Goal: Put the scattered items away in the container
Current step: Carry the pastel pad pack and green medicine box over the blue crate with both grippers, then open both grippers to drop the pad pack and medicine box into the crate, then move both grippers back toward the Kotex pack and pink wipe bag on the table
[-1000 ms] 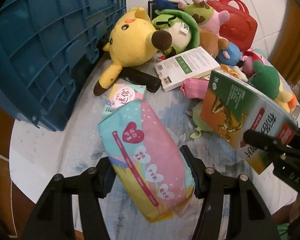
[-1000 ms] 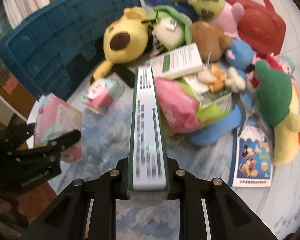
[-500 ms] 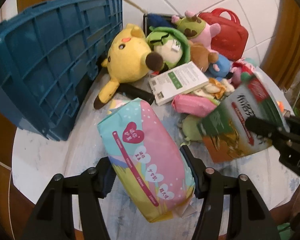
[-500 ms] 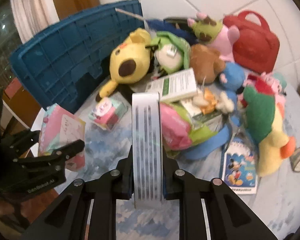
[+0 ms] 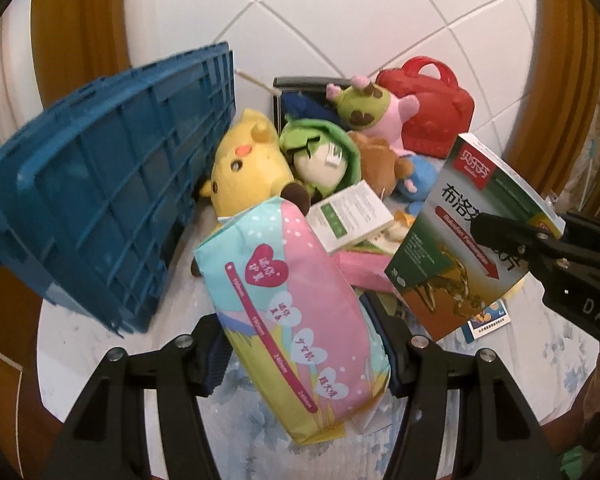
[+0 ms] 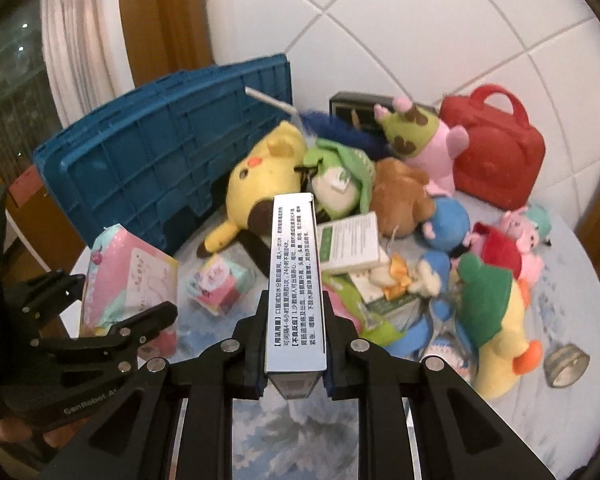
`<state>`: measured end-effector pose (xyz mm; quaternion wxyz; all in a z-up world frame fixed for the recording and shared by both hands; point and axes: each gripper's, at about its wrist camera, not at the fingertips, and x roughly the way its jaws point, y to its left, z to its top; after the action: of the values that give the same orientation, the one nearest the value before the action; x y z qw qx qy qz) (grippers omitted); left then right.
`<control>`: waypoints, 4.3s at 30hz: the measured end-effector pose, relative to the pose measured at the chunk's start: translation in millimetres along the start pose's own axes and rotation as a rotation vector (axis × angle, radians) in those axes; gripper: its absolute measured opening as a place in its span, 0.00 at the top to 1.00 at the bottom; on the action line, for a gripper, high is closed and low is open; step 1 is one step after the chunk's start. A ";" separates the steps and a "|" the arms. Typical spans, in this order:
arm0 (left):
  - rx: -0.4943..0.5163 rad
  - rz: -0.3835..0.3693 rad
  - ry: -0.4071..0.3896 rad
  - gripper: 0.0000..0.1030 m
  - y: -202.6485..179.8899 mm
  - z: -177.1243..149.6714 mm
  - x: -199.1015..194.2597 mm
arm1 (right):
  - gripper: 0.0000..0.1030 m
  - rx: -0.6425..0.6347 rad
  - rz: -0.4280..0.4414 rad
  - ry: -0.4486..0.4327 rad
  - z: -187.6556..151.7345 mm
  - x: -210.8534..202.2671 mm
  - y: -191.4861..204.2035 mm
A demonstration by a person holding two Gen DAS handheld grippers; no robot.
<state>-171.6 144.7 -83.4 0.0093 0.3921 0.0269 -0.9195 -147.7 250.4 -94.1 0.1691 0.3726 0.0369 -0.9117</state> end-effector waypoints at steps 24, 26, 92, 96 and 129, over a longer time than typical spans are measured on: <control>0.049 0.003 -0.168 0.43 38.2 87.9 -35.6 | 0.81 -0.018 -0.045 -0.119 77.7 -13.7 24.4; 0.027 0.022 -0.176 0.43 46.3 101.2 -38.3 | 0.81 -0.043 -0.021 -0.129 92.3 -10.3 27.8; -0.143 0.194 -0.140 0.16 353.5 137.9 -20.5 | 0.00 0.037 -0.003 -0.224 200.3 78.3 226.3; -0.127 0.154 -0.193 0.16 324.5 134.4 -32.1 | 0.00 0.100 -0.027 -0.215 171.0 63.2 198.6; 0.066 0.066 0.218 0.16 48.7 19.7 118.2 | 0.00 0.267 -0.072 0.165 -25.4 79.8 -60.5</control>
<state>-265.8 95.4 -157.1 0.0237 0.4906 -0.0153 -0.8709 -204.1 289.8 -171.1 0.0817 0.4639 -0.0573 -0.8802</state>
